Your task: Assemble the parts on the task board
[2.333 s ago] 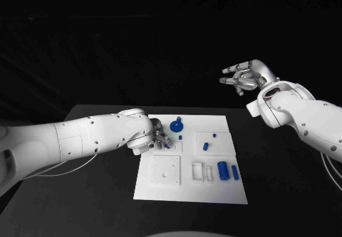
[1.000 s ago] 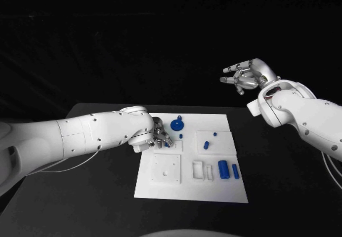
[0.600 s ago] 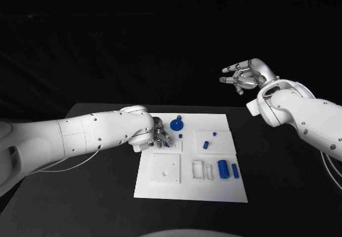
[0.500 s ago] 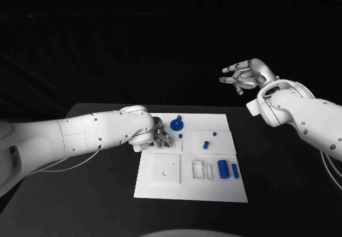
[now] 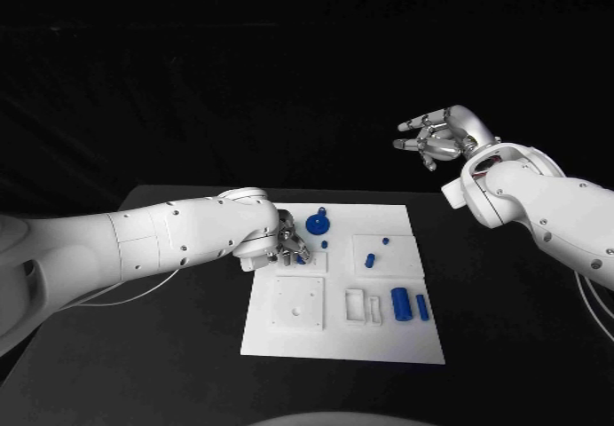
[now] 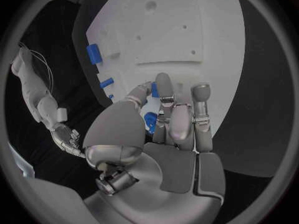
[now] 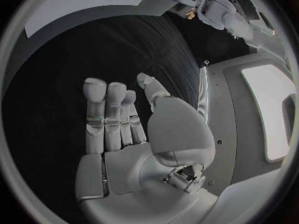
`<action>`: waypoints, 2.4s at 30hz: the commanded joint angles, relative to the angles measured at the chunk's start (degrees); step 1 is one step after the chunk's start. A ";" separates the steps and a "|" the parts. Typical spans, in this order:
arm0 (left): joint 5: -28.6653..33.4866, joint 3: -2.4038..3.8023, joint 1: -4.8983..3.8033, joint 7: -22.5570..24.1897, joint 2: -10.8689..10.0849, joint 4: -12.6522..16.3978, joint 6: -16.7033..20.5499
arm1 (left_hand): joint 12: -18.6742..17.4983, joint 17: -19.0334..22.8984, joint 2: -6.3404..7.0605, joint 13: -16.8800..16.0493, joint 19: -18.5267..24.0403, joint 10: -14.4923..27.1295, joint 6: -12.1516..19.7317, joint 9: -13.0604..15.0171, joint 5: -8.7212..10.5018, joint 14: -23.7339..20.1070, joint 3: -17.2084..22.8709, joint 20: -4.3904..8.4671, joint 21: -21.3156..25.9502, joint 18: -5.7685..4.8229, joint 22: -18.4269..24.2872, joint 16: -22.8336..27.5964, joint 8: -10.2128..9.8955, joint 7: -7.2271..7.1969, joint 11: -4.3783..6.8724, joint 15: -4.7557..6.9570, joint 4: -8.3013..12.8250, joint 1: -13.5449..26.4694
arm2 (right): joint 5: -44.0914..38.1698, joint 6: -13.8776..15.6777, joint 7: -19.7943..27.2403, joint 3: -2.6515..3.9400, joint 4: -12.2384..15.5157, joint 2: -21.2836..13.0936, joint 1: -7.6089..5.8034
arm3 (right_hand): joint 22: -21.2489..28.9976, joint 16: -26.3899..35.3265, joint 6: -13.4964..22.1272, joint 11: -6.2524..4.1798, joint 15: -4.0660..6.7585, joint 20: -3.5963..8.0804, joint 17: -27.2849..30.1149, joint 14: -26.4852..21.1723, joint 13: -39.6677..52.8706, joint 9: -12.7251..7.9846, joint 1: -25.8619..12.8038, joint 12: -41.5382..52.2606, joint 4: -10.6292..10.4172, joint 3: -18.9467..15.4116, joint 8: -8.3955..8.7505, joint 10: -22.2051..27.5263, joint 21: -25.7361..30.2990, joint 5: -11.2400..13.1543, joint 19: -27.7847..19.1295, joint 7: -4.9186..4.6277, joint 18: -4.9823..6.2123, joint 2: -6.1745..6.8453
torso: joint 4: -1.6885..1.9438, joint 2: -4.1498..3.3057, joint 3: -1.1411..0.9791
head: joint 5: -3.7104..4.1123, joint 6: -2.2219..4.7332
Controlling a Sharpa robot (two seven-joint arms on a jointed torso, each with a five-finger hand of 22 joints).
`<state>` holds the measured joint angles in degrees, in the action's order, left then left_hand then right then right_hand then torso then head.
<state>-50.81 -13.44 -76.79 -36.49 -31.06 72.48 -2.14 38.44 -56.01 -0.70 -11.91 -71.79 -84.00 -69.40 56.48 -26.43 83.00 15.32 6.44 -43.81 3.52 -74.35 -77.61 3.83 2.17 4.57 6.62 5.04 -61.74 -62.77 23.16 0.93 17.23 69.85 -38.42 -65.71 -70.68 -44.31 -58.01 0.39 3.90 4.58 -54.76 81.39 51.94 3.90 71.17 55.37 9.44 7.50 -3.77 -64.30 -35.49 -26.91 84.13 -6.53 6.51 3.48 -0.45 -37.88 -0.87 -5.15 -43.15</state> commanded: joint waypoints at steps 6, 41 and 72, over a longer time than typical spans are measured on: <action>0.19 -0.27 0.49 -0.51 1.17 -0.92 -3.03 | 0.30 -0.04 -2.02 0.21 -0.49 -2.86 -9.98 14.16 -0.07 0.33 1.97 -0.20 0.45 -0.12 -0.32 -0.44 0.15 -5.55 0.40 -0.17 1.81 -1.38 | -0.78 -0.87 0.05 0.03 0.03 0.10 -0.01 | 0.08 0.20 -0.26 -0.20 0.03 0.40 -0.10 0.49 0.09 -0.09 -0.73 0.06 0.05 0.55 0.21 -0.01 -0.32 -0.36 2.69 -0.10 0.90 0.05 | -0.03 -0.02 0.00 | 0.12 -0.02; 1.10 -0.26 0.53 -0.12 2.78 -3.24 -5.56 | 1.10 -0.32 -2.21 0.49 -1.06 -2.85 -11.14 15.14 6.01 0.36 -2.01 -0.50 1.67 -0.12 -1.85 -0.79 0.25 -5.79 0.14 -0.39 -1.05 -0.91 | -1.10 -1.23 0.01 0.02 0.02 0.27 0.09 | 0.18 0.26 -0.30 -0.22 0.06 0.43 -0.13 0.51 0.09 -0.09 -1.06 -0.01 0.34 1.08 0.21 -0.01 -0.47 -0.94 2.68 -0.11 0.89 0.11 | 0.04 0.01 0.03 | 0.91 -0.53; -3.00 -0.26 0.88 0.36 1.89 -1.84 -5.08 | 1.07 0.45 -2.75 0.91 -1.17 -2.85 -11.03 15.08 10.22 0.30 -3.39 -0.91 2.48 0.17 -2.07 -0.53 0.19 -5.66 0.02 -0.53 -0.07 -3.90 | -1.11 -1.52 -0.02 0.02 0.17 0.07 0.36 | 0.23 0.29 -0.30 -0.22 0.06 0.43 -0.14 0.52 0.11 -0.09 -1.17 0.01 0.29 1.07 0.21 -0.05 -0.48 -0.93 2.68 -0.10 0.88 0.15 | 0.07 0.00 0.06 | 1.01 -0.85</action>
<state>-52.27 -13.19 -76.79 -35.96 -29.14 70.30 -5.74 39.54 -55.62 -1.55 -11.09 -72.81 -84.22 -70.18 71.52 -16.36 83.11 11.53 5.83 -41.64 3.53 -74.91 -78.10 3.94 2.82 4.34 6.31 4.25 -63.76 -63.36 22.33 0.71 17.23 69.91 -38.33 -65.40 -70.50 -44.32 -57.99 0.51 3.90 4.58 -54.80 81.39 51.99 3.91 70.58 55.37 9.88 8.25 -3.77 -64.41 -35.71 -27.57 84.13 -6.44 6.50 3.62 -0.38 -37.86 -0.83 -4.20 -43.96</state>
